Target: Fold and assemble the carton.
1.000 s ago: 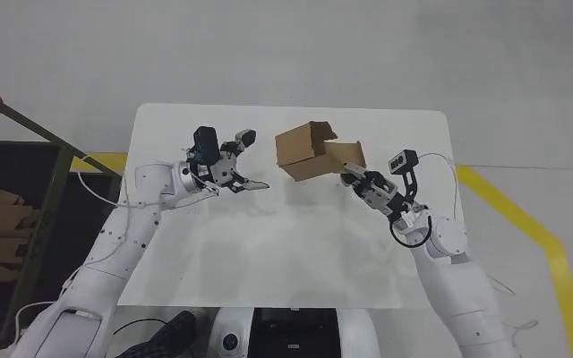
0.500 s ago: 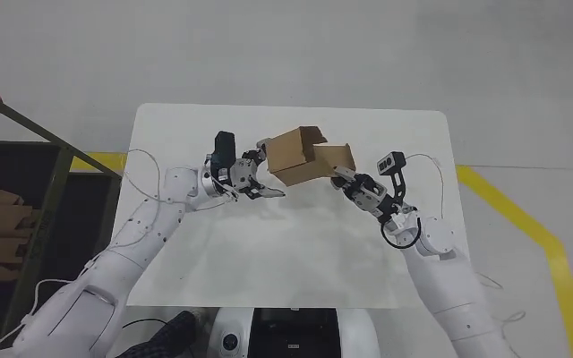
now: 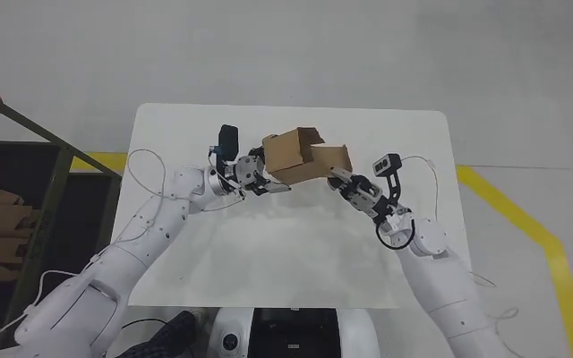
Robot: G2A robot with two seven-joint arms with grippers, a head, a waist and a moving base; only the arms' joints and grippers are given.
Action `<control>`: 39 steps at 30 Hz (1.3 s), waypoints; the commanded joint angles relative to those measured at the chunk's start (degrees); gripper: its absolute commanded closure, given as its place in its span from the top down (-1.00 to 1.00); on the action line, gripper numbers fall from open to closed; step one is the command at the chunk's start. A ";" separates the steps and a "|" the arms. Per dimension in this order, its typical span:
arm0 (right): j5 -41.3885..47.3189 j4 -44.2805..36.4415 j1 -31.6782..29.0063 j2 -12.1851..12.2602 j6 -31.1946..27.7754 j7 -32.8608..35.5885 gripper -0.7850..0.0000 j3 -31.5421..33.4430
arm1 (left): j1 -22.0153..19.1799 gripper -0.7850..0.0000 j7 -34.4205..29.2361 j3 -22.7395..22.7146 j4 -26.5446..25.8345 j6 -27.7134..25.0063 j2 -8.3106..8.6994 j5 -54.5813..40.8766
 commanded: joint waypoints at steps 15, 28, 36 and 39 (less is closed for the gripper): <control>-0.39 0.84 0.52 -0.39 -0.58 -0.23 -1.00 -1.02 | 0.96 0.50 -5.80 -2.32 -0.07 0.46 -1.11 -4.79; -1.04 0.75 0.85 -0.52 -0.39 -0.19 -1.00 -1.19 | 2.22 0.29 -7.82 -4.07 -1.01 0.00 -1.33 -5.74; -0.99 0.37 0.72 -0.46 -0.66 -0.22 -0.11 -0.49 | 3.12 0.15 -7.24 -5.12 -1.63 0.00 -1.03 -5.60; -0.68 -0.03 0.35 -0.34 -0.85 0.16 -0.11 0.22 | 3.63 0.12 -6.51 -5.37 -1.72 0.00 -0.77 -4.87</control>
